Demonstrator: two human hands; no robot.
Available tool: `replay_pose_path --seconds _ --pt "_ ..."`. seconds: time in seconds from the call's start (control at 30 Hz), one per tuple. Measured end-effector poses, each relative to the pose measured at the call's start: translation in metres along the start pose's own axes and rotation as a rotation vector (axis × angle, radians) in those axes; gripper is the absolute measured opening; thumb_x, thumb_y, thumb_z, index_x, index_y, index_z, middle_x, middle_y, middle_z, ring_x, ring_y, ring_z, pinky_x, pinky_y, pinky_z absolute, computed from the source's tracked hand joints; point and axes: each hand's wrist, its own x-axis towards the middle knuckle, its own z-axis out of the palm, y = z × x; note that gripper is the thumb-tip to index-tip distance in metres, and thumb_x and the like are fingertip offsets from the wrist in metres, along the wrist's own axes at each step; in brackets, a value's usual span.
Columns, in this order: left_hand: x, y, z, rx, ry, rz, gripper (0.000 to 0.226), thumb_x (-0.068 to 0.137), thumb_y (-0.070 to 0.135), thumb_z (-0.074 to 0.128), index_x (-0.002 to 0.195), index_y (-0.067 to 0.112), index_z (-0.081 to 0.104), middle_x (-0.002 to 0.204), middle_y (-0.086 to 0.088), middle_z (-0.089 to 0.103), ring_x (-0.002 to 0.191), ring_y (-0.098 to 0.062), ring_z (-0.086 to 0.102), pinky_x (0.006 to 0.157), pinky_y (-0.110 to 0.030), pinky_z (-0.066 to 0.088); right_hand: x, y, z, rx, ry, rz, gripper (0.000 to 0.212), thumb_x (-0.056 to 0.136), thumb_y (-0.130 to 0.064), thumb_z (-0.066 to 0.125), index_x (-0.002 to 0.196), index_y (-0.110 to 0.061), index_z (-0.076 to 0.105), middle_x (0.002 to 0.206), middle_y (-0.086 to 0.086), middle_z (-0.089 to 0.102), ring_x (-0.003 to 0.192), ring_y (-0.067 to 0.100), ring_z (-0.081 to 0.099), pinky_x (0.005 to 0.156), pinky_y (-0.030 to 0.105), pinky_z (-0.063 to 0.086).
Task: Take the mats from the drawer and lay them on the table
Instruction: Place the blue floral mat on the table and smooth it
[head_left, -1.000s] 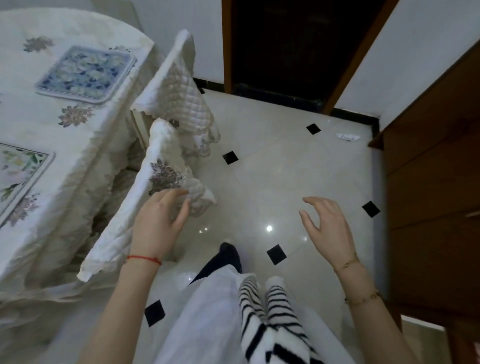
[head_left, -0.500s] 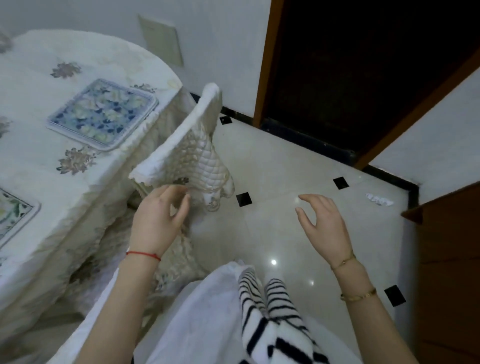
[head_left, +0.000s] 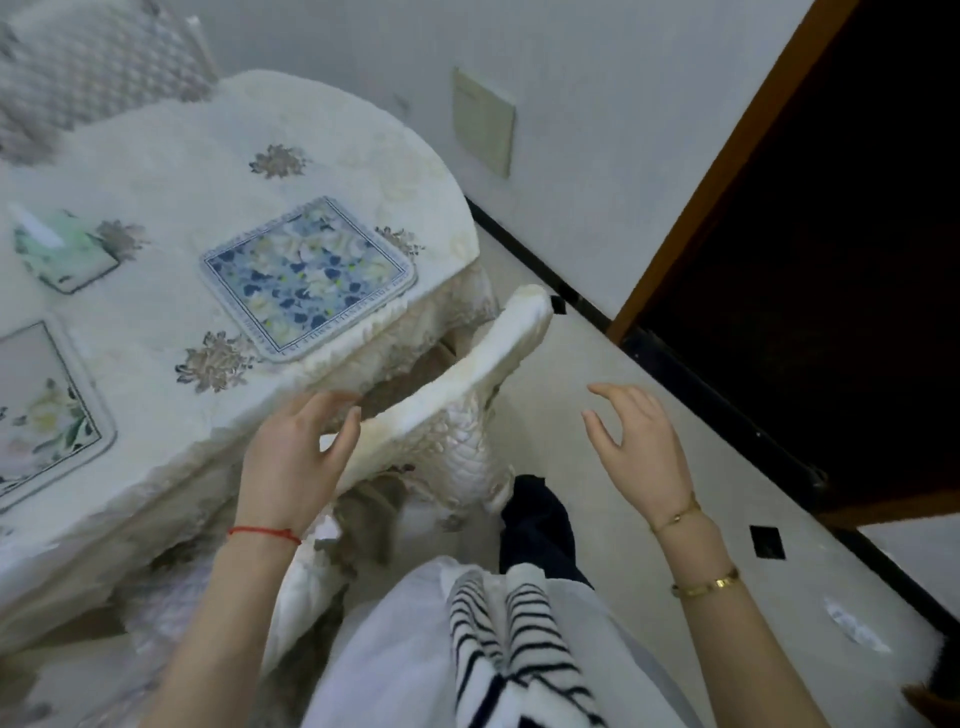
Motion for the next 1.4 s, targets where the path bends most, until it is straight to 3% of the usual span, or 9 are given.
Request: replay_pose_path --seconds 0.2,0.4,0.6,0.93,1.03,1.13,1.27,1.4 --pt "0.062 0.005 0.024 0.04 0.139 -0.242 0.021 0.092 0.026 0.061 0.11 0.017 0.068 0.106 -0.006 0.07 0.097 -0.028 0.064 0.078 -0.038 0.051 0.142 0.01 0.008 0.047 -0.085 -0.244 0.031 0.094 -0.022 0.058 0.124 -0.012 0.06 0.118 0.004 0.063 0.111 0.019 0.055 0.098 0.023 0.039" --pt "0.117 0.007 0.033 0.025 0.352 -0.444 0.021 0.095 0.026 0.058 0.111 0.016 0.067 0.108 -0.005 0.071 0.1 -0.026 0.065 0.08 -0.035 0.049 0.267 -0.012 0.031 0.096 -0.184 -0.481 0.041 0.095 -0.037 0.045 0.121 -0.01 0.061 0.113 0.007 0.065 0.105 0.023 0.059 0.095 0.034 0.048" --pt "0.153 -0.029 0.039 0.076 0.459 -0.607 0.026 0.094 0.022 0.059 0.117 0.012 0.064 0.112 -0.009 0.07 0.103 -0.029 0.063 0.083 -0.04 0.05 0.343 -0.049 0.091 0.138 -0.274 -0.604 0.031 0.096 -0.023 0.057 0.123 -0.009 0.061 0.118 0.007 0.065 0.111 0.025 0.058 0.097 0.034 0.046" --pt "0.204 -0.144 0.065 0.072 0.284 -0.823 0.04 0.094 0.026 0.057 0.128 0.005 0.057 0.123 -0.017 0.061 0.117 -0.035 0.054 0.096 -0.046 0.045 0.398 -0.098 0.215 0.135 -0.472 -0.402 0.036 0.096 -0.018 0.057 0.128 -0.003 0.057 0.121 0.015 0.059 0.114 0.032 0.051 0.094 0.04 0.044" --pt "0.214 -0.168 0.077 0.04 0.226 -0.896 0.043 0.093 0.026 0.058 0.129 0.002 0.054 0.124 -0.02 0.06 0.116 -0.037 0.054 0.099 -0.049 0.044 0.403 -0.1 0.245 0.095 -0.523 -0.326 0.036 0.096 -0.02 0.055 0.127 -0.003 0.056 0.114 0.017 0.058 0.106 0.033 0.051 0.088 0.039 0.044" --pt "0.219 -0.187 0.088 0.011 0.186 -0.939 0.04 0.092 0.029 0.057 0.122 0.004 0.056 0.119 -0.017 0.062 0.11 -0.036 0.057 0.094 -0.05 0.047 0.404 -0.1 0.265 0.09 -0.535 -0.267 0.033 0.094 -0.02 0.055 0.124 -0.006 0.056 0.106 0.015 0.055 0.097 0.03 0.05 0.08 0.037 0.045" --pt "0.222 -0.196 0.097 0.009 0.196 -0.943 0.027 0.091 0.033 0.059 0.103 0.009 0.062 0.099 -0.012 0.062 0.094 -0.033 0.057 0.079 -0.043 0.049 0.403 -0.102 0.278 0.125 -0.498 -0.2 0.035 0.091 -0.019 0.059 0.124 -0.007 0.057 0.106 0.014 0.053 0.098 0.025 0.048 0.078 0.029 0.037" --pt "0.222 -0.198 0.098 -0.078 0.251 -0.956 0.035 0.089 0.031 0.064 0.116 0.009 0.063 0.103 -0.011 0.063 0.096 -0.029 0.058 0.085 -0.041 0.05 0.403 -0.107 0.279 0.212 -0.46 -0.111 0.032 0.085 -0.013 0.067 0.114 -0.003 0.06 0.109 0.016 0.053 0.101 0.028 0.051 0.088 0.036 0.046"
